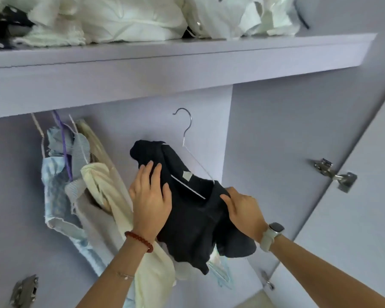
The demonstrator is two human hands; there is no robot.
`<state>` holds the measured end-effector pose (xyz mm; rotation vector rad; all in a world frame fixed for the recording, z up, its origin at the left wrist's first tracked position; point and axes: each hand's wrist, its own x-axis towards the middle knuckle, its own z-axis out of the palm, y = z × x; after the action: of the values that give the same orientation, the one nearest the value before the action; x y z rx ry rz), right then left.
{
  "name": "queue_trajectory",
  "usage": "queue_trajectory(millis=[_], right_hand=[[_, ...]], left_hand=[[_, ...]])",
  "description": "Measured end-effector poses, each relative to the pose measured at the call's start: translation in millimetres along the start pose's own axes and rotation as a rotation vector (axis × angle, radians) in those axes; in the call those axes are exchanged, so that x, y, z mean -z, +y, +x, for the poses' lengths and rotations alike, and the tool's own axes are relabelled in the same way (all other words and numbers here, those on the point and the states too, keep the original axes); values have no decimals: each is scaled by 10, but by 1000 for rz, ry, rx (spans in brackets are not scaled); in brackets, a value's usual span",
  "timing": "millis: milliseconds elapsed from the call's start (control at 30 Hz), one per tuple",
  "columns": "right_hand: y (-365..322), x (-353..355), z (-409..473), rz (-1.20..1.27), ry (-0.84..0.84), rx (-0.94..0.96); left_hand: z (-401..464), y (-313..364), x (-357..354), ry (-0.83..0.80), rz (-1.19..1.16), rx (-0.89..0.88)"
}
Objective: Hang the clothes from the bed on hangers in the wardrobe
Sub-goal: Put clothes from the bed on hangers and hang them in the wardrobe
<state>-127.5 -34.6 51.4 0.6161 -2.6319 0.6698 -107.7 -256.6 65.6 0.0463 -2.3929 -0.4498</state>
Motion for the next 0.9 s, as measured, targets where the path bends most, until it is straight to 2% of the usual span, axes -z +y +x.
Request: queue_trajectory(millis=[100,267,367,433,567,700,800,900], right_hand=[[421,228,-707,-41,-34,-55],[900,753,-1865,-237,-32,-187],[1021,1045,-2513,-315,-27,-293],[1073,1217,-2992,-343,-17,-393],[1134,1602,-3949,-334,51,-703],[1155,1972,-4803,-292,178,-1004],[1087,2174,-5351,-328,178,-1081],[1006,2331,-5832,-416,248,-1174]], left_hand=[[-133,300,-311,-137,-126,-42],[-597,955,-876,-499,-194,-253],[-925,1414,-1116,-644,-302,-385],[-1146,1750,-1207,-714,-403,-486],[-1680,2550,-1200,-980,-641,-559],[-2315,3446,-998,-1100,-775,-710],[-2743,4067,-839,-1125,-841,-844],[-3107,4640,-736,-1165,-894,-866]])
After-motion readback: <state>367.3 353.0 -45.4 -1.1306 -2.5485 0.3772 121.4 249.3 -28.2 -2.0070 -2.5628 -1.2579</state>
